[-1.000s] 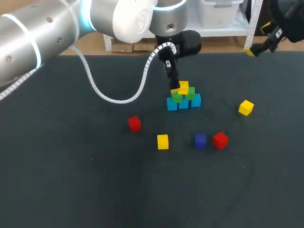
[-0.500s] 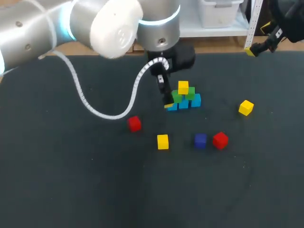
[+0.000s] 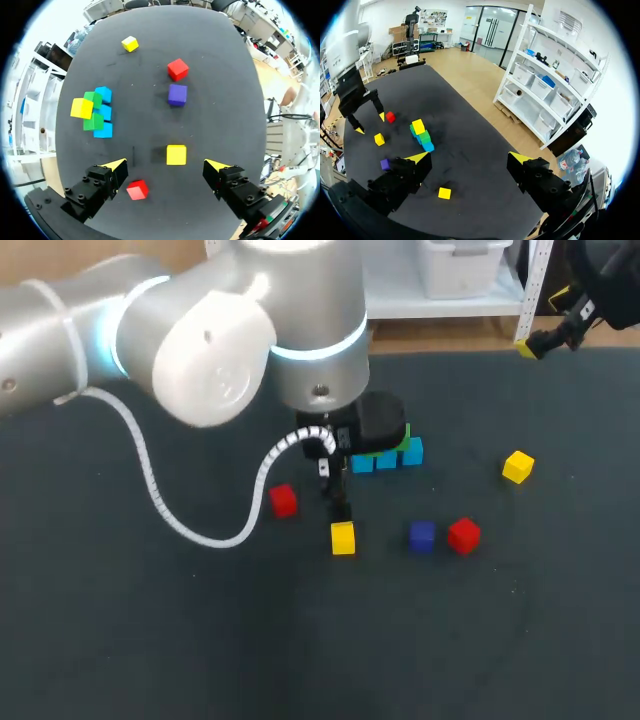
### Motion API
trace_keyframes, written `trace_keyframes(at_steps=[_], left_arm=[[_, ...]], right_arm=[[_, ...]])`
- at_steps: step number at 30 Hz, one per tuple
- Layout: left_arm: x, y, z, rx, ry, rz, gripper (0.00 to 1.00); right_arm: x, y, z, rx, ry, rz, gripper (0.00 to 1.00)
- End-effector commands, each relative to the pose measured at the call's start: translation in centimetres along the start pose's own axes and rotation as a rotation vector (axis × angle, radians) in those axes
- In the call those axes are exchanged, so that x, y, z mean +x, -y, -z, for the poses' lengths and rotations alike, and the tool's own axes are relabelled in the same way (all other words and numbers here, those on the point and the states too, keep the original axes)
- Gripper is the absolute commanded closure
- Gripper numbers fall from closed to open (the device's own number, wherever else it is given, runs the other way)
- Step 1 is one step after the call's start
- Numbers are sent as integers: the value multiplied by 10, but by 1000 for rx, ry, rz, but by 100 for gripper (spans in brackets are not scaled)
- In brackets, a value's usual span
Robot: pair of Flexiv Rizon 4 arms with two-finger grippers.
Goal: Place the blue cubes, place green cubes on the blue cubes, place the yellow cubes on the green cubes, then place the red cubes on the yellow cubes, and place purple cube on the red cubes.
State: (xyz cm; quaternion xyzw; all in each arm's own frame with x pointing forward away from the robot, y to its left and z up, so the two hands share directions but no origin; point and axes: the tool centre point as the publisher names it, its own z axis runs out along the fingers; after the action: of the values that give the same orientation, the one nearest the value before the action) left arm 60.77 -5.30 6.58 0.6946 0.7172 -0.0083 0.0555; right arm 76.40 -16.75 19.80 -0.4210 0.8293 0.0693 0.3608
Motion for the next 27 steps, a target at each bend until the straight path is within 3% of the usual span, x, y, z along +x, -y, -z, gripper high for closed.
trace_keyframes(at_steps=[1,20,21,22,25,27], left_arm=[[-3,17,-25,7,15,15,0],[-3,22,-59,81,3,-36,0],[-3,22,-59,84,3,-35,20],[-2,21,-60,87,2,-33,51],[-1,21,-63,101,-1,-23,74],[1,20,-64,107,-7,-21,100]], right_arm=[[0,0,0,0,0,0,0],[0,0,0,0,0,0,0],[0,0,0,0,0,0,0],[0,0,0,0,0,0,0],[0,0,0,0,0,0,0],[0,0,0,0,0,0,0]])
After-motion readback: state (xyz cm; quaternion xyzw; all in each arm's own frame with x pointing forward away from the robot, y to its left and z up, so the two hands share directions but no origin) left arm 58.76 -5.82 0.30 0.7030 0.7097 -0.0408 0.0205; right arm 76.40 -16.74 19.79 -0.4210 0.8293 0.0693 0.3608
